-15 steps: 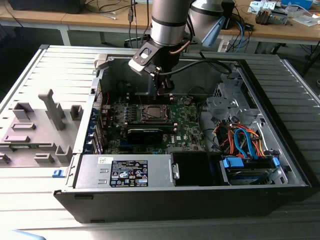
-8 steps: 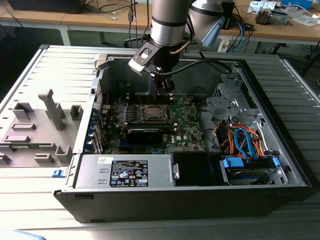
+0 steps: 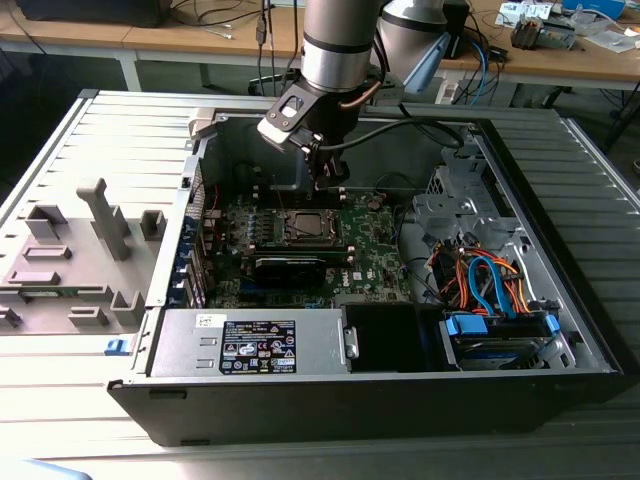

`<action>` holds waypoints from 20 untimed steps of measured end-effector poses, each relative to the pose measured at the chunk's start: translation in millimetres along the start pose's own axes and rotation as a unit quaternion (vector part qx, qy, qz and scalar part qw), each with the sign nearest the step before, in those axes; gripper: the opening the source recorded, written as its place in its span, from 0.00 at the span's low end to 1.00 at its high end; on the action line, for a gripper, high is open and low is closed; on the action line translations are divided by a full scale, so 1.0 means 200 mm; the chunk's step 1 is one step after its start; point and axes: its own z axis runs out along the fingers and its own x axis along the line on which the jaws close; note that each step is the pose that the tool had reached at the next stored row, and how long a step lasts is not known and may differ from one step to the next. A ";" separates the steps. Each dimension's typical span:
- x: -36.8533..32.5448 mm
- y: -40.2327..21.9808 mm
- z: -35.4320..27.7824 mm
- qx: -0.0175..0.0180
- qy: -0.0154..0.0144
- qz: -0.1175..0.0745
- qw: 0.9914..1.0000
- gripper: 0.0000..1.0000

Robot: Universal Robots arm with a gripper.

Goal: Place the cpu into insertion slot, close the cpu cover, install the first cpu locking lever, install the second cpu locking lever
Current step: 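Install the first cpu locking lever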

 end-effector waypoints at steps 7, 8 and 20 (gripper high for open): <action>0.000 0.000 0.000 0.000 0.000 -0.002 1.000 0.11; 0.000 0.000 0.000 0.000 0.000 -0.003 1.000 0.11; 0.000 0.000 0.000 0.000 0.000 -0.007 1.000 0.11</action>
